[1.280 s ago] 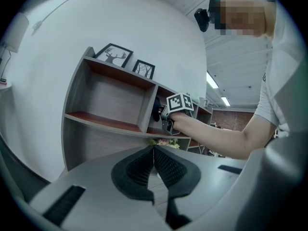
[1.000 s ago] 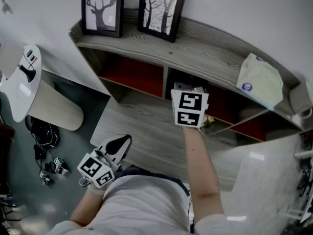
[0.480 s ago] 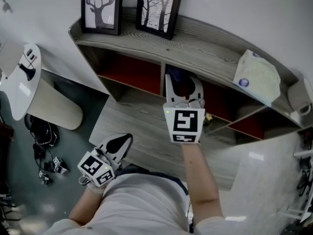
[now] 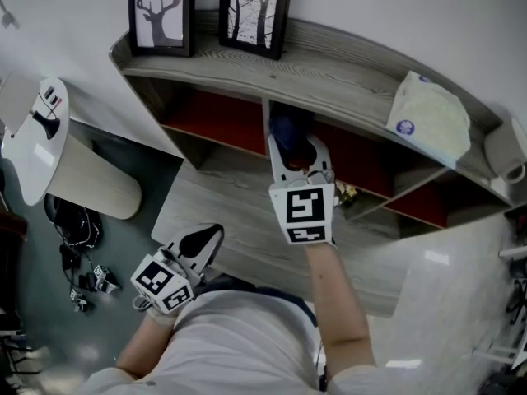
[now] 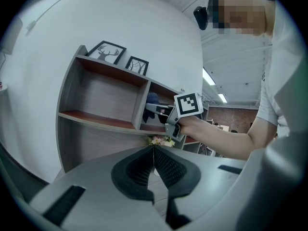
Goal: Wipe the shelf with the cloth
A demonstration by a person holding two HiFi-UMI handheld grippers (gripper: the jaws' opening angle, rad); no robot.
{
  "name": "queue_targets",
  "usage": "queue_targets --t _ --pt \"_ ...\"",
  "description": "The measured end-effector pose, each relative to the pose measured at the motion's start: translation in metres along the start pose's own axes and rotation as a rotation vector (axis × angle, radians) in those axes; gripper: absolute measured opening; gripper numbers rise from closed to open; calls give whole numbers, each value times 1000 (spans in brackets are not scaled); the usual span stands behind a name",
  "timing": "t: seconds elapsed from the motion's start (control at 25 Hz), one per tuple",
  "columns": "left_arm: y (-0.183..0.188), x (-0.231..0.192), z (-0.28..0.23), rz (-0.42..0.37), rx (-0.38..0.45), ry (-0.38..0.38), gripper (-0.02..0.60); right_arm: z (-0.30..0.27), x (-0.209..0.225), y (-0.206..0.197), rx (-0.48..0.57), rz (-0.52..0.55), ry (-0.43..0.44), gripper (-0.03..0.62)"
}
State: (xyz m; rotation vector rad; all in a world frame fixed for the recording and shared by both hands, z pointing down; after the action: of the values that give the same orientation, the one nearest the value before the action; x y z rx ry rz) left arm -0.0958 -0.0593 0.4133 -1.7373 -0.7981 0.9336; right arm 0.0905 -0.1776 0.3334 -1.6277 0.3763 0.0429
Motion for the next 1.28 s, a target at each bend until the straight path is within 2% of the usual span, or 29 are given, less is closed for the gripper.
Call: queue_targets --t 0.36,0.6,0.88,1.08,1.28 --pt "-3 -1 -6 9 -11 -1 17 -15 -7 -53 -189 20 78 127" --pt "-4 -7 -8 19 -20 7 17 -29 2 -63 -292 36 109 127" --pt "-3 -11 -12 26 -24 10 17 -56 27 -65 -361 81 58 129" --pt "-3 -16 -13 31 -29 18 17 -67 39 -67 -390 74 41 135" --pt "-4 -18 -12 38 -28 20 15 -53 39 -64 -389 87 10 215"
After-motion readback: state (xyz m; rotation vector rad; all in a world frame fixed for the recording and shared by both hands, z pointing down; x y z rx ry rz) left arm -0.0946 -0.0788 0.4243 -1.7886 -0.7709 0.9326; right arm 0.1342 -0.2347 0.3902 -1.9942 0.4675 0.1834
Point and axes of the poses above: the fingertips, and each gripper's own axes: z backward along the fingers, x to its right, y out of its top, the point moved 4 cm from there along z, backward along the fingers, and after that the axes turned 2 degrees about -x, right-handed, at the moved point
